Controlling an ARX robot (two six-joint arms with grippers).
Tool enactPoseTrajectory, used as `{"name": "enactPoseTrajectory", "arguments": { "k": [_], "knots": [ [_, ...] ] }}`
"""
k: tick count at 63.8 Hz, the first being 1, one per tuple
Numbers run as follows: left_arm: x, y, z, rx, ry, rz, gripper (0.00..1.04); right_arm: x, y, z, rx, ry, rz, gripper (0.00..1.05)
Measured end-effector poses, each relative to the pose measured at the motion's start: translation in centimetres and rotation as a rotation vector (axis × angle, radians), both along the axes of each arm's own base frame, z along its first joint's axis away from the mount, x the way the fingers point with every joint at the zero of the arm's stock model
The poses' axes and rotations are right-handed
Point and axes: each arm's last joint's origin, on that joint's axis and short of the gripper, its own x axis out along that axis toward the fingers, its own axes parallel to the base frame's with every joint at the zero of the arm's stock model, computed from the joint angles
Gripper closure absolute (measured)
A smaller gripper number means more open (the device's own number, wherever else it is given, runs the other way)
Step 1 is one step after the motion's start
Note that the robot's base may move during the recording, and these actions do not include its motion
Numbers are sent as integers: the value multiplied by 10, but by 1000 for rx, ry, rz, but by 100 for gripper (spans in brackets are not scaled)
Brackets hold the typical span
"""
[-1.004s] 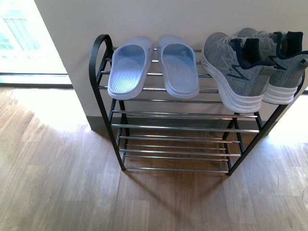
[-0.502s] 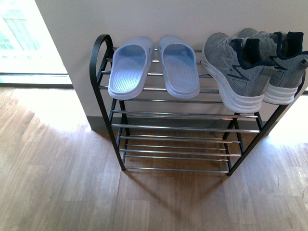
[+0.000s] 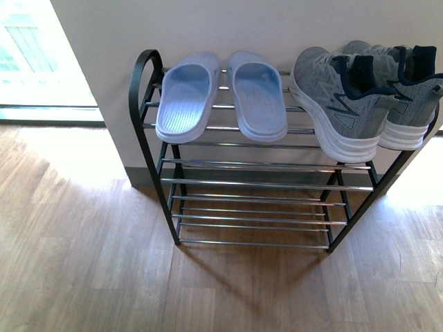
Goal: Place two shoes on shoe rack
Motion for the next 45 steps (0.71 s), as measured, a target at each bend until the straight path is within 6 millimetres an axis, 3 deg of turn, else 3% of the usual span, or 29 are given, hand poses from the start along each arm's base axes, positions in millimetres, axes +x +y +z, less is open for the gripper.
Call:
{"name": "enactPoseTrajectory", "arguments": {
  "k": [45],
  "knots": [
    [-15, 0, -8, 1, -16, 0, 104, 0, 0, 0, 0, 0, 0, 9]
  ]
}}
